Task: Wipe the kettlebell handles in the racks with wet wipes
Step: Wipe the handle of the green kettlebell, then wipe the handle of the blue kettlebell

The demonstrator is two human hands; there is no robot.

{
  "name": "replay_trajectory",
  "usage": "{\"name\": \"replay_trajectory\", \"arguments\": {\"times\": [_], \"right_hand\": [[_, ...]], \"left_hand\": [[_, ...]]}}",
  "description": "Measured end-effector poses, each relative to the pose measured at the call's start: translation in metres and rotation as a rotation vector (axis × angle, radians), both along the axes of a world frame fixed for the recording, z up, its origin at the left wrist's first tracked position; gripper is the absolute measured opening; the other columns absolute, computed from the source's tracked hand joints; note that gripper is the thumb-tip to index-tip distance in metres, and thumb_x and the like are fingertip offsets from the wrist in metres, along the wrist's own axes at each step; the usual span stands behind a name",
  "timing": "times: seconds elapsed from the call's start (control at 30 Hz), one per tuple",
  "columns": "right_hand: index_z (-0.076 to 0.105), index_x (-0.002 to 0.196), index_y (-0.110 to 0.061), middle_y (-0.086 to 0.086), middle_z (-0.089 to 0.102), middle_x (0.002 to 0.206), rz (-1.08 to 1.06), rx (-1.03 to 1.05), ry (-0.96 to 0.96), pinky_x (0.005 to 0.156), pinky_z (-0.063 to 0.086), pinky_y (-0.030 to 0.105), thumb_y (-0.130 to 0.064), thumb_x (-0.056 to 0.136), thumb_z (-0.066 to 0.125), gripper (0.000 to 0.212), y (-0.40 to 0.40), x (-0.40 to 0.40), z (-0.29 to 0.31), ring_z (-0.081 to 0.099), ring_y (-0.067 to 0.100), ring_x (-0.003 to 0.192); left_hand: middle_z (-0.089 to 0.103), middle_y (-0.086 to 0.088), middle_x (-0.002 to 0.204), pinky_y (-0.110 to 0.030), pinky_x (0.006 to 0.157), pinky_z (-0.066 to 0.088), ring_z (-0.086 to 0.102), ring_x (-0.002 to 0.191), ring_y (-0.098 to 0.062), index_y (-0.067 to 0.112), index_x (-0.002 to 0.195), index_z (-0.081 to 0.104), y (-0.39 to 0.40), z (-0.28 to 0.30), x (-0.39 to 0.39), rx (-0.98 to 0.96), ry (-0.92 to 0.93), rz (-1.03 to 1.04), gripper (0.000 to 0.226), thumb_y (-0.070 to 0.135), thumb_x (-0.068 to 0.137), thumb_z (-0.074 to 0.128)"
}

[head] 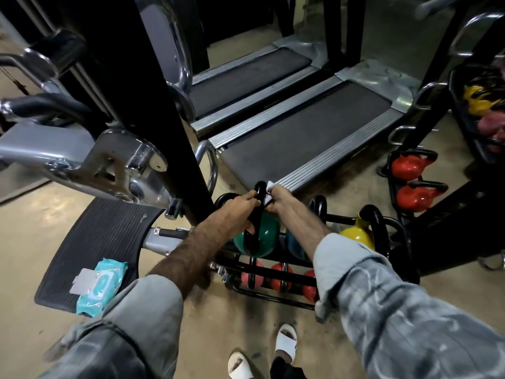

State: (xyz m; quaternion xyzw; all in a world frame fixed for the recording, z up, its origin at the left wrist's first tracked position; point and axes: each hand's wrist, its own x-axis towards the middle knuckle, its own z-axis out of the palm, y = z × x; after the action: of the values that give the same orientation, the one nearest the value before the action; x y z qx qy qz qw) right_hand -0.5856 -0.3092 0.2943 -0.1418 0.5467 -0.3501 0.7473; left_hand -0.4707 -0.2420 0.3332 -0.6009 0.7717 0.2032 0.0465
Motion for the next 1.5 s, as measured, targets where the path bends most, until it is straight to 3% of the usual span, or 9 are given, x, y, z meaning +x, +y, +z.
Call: {"name": "replay_trajectory", "arguments": {"times": [0.23,0.4,0.57,0.67,0.83,0.97,1.17,1.37,1.5], "right_hand": [[0.067,0.116,-0.021,-0.004,0.065,0.104,0.204,-0.59,0.804,0.071,0.038,0.016,-0.023,0.097,0.053,0.023,0.043,-0.009,-0.002,0.057,0.011,0.094],[0.069,0.116,-0.024,-0.005,0.068,0.116,0.467,-0.832,0.712,0.074,0.04,0.009,-0.019,0.097,0.051,0.026,0.003,0.002,-0.004,0.061,0.01,0.102],[0.071,0.092,-0.019,0.001,0.066,0.079,0.587,-0.693,0.574,0.071,0.045,0.025,-0.011,0.091,0.051,0.021,-0.031,-0.004,-0.011,0.058,0.016,0.076],[0.072,0.079,-0.032,-0.012,0.07,0.08,0.55,-0.767,0.524,0.08,0.046,0.032,-0.017,0.086,0.051,0.026,-0.024,-0.015,-0.013,0.061,0.014,0.083],[0.074,0.096,-0.028,-0.007,0.072,0.114,0.515,-0.899,0.384,0.102,0.046,0.027,-0.002,0.091,0.049,0.036,0.002,-0.031,-0.019,0.061,0.01,0.116],[0.072,0.111,-0.025,-0.009,0.068,0.121,0.367,-0.791,0.526,0.099,0.045,0.025,-0.016,0.098,0.05,0.028,-0.008,-0.024,-0.027,0.059,0.012,0.119],[0.068,0.123,-0.022,-0.006,0.066,0.124,0.264,-0.793,0.663,0.078,0.036,-0.005,-0.015,0.097,0.053,0.031,0.028,-0.021,-0.022,0.056,0.002,0.108],[0.057,0.126,-0.023,-0.007,0.067,0.089,0.128,-0.696,0.596,0.079,0.053,0.028,-0.011,0.09,0.065,0.039,0.064,-0.055,-0.017,0.063,0.008,0.082],[0.061,0.112,-0.018,0.0,0.07,0.098,-0.054,-0.693,0.579,0.08,0.054,0.02,-0.01,0.089,0.068,0.025,0.084,-0.096,0.001,0.067,0.012,0.091]], "left_hand": [[0.03,-0.002,0.154,-0.037,0.107,0.038,0.041,0.135,-0.024,0.012,0.137,0.047,0.005,-0.004,0.003,-0.051,0.039,-0.008,0.079,0.016,0.066,0.082],[0.025,-0.005,0.156,-0.034,0.113,0.032,0.035,0.139,-0.024,0.01,0.139,0.045,0.01,-0.009,0.004,-0.078,0.065,-0.016,0.07,0.011,0.075,0.075],[0.024,-0.003,0.157,-0.035,0.113,0.032,0.035,0.139,-0.022,0.014,0.142,0.042,0.01,-0.011,0.004,-0.119,0.049,-0.016,0.069,0.01,0.08,0.071],[0.024,-0.004,0.157,-0.031,0.114,0.029,0.032,0.141,-0.021,0.012,0.142,0.041,0.011,-0.011,0.005,-0.094,0.08,0.001,0.074,0.008,0.075,0.073],[0.029,-0.002,0.155,-0.03,0.113,0.029,0.032,0.14,-0.02,0.013,0.141,0.043,0.011,-0.015,0.008,-0.1,0.12,0.044,0.074,0.011,0.074,0.075],[0.031,0.0,0.154,-0.026,0.113,0.03,0.033,0.14,-0.016,0.013,0.138,0.047,0.01,-0.017,0.009,-0.099,0.165,0.075,0.074,0.007,0.07,0.077],[0.035,-0.003,0.152,-0.027,0.11,0.034,0.04,0.136,-0.02,0.011,0.137,0.049,0.017,-0.009,0.007,-0.126,0.192,0.084,0.071,0.009,0.072,0.077],[0.049,-0.007,0.143,-0.027,0.108,0.036,0.047,0.131,-0.022,0.008,0.13,0.057,0.028,-0.003,0.005,-0.157,0.262,0.124,0.068,0.008,0.065,0.08],[0.062,-0.01,0.121,-0.034,0.096,0.046,0.058,0.113,-0.027,0.006,0.115,0.064,0.031,-0.005,-0.002,-0.225,0.209,0.105,0.05,0.007,0.067,0.079]]}}
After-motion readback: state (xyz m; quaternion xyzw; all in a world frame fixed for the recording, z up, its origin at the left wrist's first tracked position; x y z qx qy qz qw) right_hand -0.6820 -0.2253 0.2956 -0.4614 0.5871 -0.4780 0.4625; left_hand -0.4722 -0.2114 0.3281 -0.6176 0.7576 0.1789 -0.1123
